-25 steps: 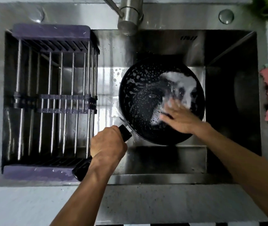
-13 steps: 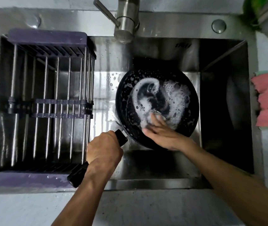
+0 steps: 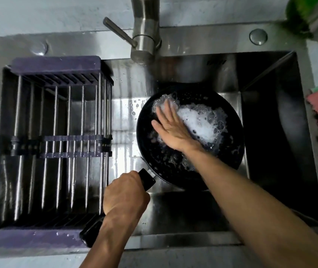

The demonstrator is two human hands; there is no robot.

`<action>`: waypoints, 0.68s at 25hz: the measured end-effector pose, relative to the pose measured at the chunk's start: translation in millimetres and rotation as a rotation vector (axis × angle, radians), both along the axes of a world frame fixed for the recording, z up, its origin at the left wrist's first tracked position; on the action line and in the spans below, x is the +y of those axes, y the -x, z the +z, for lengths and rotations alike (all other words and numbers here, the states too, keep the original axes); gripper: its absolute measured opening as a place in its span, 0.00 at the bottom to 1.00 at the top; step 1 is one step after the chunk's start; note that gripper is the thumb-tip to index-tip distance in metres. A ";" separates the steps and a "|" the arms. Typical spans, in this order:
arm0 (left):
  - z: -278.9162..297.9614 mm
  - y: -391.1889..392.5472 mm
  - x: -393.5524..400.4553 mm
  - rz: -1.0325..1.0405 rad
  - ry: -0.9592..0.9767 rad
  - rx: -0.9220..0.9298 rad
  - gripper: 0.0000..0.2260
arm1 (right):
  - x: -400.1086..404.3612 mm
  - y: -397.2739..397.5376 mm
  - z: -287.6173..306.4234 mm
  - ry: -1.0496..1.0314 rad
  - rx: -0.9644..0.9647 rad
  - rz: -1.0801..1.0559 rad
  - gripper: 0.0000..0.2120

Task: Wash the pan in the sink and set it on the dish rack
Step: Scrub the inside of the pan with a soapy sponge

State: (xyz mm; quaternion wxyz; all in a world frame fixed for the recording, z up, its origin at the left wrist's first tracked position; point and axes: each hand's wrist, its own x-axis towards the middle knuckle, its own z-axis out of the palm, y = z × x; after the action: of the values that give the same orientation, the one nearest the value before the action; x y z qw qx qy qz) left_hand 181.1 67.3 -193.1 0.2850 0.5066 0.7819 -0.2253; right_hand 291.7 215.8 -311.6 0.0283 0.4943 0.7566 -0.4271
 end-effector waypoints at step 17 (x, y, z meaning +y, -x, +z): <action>11.0 -1.9 7.2 0.118 -0.004 -0.018 0.14 | -58.5 -146.2 54.6 0.146 -0.623 0.462 0.32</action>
State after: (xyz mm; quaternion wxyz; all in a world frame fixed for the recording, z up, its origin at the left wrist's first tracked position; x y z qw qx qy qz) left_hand 183.0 74.5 -182.2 0.3038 0.4621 0.8083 -0.2021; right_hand 437.8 157.3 -256.9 0.3873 0.4135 0.7707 -0.2917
